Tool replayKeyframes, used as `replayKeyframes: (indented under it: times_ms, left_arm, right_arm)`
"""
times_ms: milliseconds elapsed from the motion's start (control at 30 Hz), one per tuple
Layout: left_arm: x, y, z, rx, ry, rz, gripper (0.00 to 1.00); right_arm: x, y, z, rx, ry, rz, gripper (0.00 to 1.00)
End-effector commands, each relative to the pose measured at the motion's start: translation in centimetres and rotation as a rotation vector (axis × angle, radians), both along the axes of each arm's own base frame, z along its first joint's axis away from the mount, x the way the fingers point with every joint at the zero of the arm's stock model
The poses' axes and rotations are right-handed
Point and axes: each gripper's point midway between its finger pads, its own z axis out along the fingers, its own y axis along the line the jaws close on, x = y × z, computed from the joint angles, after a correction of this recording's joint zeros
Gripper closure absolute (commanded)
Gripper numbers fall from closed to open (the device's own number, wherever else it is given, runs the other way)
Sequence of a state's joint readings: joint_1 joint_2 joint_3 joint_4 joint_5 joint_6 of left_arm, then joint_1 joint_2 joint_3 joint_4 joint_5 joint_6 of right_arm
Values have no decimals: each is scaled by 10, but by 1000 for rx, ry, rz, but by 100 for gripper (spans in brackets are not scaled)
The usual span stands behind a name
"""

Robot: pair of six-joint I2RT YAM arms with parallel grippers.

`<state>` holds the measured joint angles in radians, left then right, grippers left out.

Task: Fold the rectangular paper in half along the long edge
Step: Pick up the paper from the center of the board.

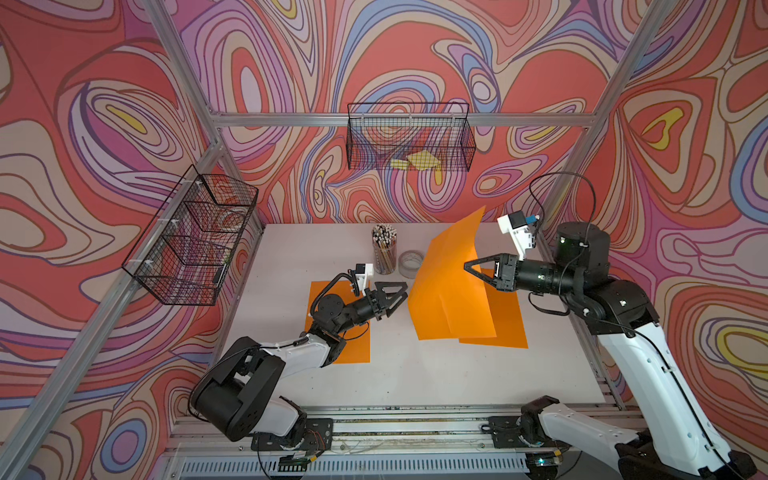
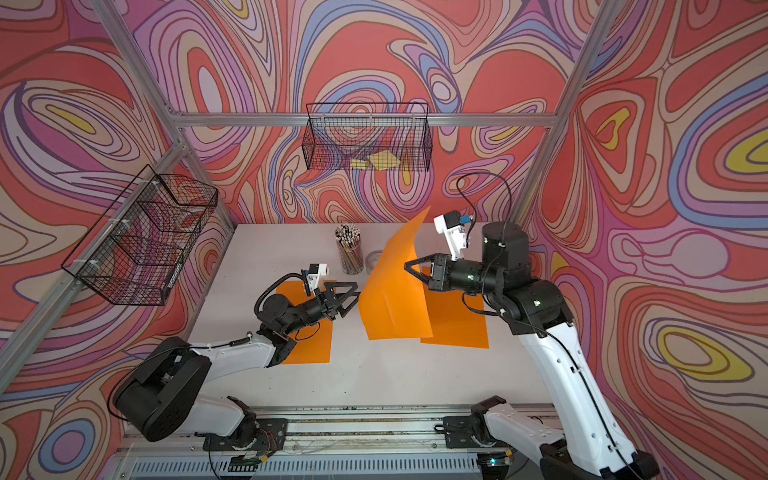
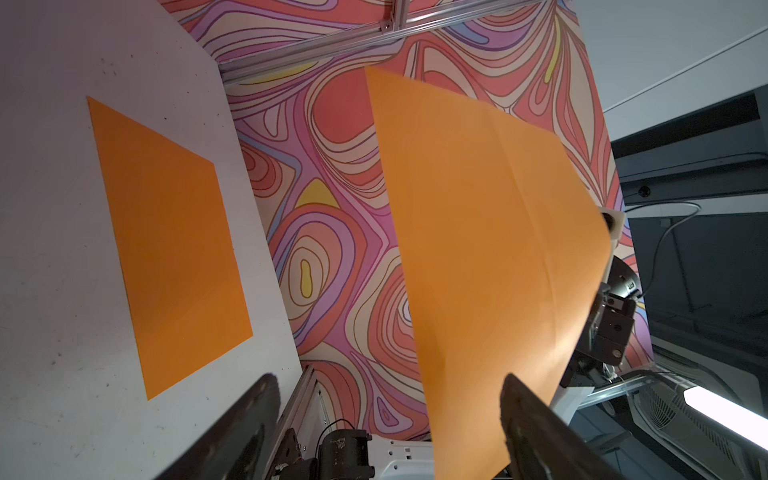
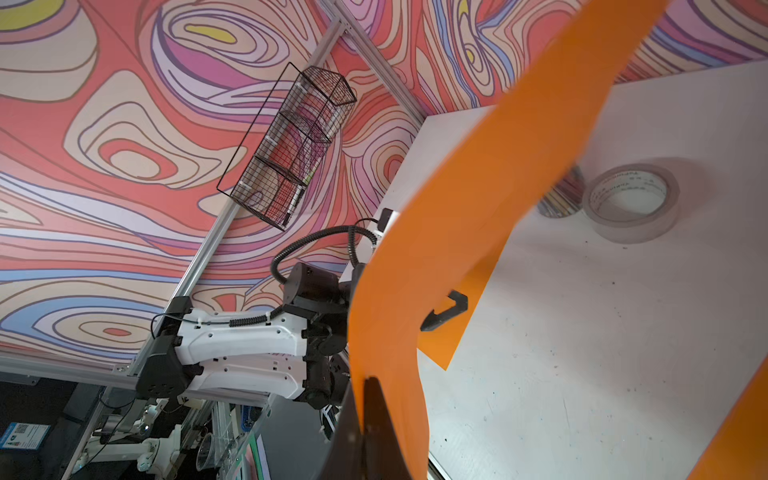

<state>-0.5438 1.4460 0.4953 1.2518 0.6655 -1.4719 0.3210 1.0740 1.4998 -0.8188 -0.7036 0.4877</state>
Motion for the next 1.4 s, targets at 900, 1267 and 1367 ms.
replayKeyframes:
  times_ms: [900,1267,1367]
  left_arm:
    - [18,-23,59,-145,169,-271,14]
    - [20,-19,50,-141,209,-269,13]
    - [21,-19,46,-137,220,-266,13]
  right_arm:
    - [-14,10,47,119,-198,107,100]
    - [-29,-6,63,78,-291,35,100]
    - [-33,-12,64,56,-298,6,100]
